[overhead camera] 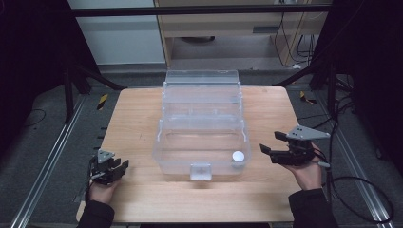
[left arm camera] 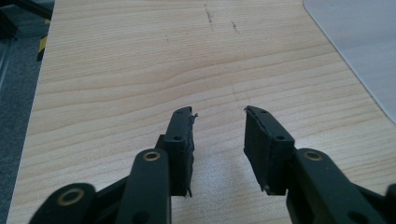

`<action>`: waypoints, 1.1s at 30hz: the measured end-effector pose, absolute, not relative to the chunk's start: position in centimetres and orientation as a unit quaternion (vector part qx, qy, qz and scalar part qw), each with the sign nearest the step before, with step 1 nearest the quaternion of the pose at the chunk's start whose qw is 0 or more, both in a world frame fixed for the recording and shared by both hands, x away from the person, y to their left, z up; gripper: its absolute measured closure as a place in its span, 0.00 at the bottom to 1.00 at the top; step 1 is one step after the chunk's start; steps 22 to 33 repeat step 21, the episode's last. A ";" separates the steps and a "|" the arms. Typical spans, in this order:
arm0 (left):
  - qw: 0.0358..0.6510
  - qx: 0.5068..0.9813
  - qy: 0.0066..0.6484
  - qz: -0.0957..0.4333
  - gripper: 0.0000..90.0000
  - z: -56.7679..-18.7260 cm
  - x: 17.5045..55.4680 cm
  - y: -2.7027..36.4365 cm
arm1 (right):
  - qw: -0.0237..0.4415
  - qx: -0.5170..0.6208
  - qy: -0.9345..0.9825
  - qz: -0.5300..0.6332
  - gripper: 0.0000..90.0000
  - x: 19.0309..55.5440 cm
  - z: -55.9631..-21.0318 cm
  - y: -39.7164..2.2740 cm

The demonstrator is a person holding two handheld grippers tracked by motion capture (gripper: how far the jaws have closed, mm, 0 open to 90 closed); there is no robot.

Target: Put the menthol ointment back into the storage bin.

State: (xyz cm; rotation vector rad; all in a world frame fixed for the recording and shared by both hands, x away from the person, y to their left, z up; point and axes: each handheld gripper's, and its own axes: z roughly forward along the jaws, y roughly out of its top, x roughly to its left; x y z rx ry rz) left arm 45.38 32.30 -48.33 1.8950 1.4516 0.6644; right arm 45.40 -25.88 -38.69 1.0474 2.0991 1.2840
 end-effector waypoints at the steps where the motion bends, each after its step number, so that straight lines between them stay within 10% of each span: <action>1: 0.326 0.723 0.554 0.253 0.72 -48.3 45.4 32.3 | 0.228 0.388 0.761 0.468 0.27 45.4 -39.1 -26.2; 14: 0.334 0.718 0.555 0.256 0.89 -48.2 45.5 32.5 | 0.238 0.489 0.718 0.435 0.17 45.7 -44.1 -29.8; 33: 0.335 0.718 0.553 0.258 0.89 -48.2 45.8 32.2 | 0.263 0.523 0.696 0.416 0.08 45.9 -46.0 -30.8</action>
